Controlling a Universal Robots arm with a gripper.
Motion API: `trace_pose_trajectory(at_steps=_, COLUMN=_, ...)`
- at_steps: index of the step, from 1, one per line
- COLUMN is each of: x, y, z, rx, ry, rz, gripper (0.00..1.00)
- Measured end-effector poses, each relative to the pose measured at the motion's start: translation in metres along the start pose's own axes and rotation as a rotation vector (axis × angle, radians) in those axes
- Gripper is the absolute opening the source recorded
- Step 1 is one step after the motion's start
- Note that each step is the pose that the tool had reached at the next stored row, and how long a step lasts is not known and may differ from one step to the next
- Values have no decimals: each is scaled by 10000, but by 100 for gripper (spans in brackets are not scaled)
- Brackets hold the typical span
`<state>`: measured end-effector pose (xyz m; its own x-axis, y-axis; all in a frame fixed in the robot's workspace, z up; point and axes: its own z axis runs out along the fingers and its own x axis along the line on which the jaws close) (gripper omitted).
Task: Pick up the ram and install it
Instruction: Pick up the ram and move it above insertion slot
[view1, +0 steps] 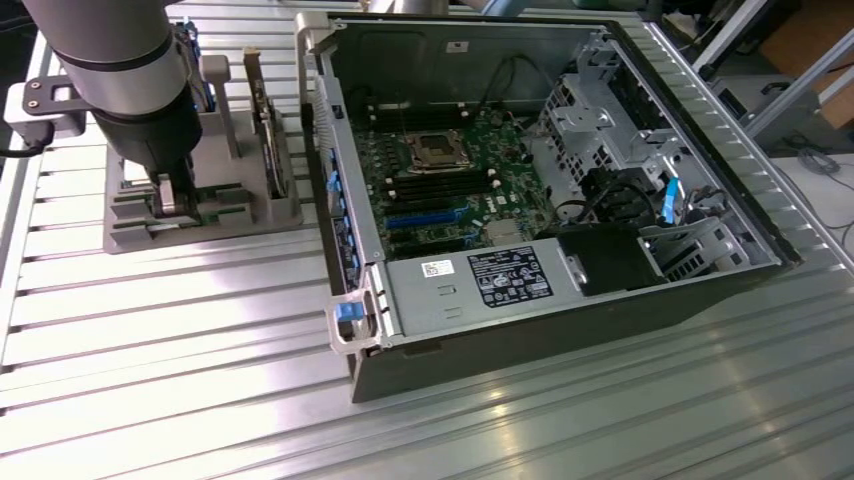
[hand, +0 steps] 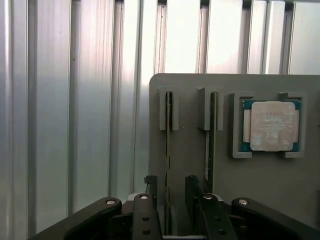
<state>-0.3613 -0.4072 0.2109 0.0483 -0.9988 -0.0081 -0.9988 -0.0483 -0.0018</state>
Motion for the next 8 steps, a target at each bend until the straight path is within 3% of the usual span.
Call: trace_pose_trajectory(at_steps=8, x=5, y=1, z=15, rx=0, ry=0, rz=-1, gripper=36)
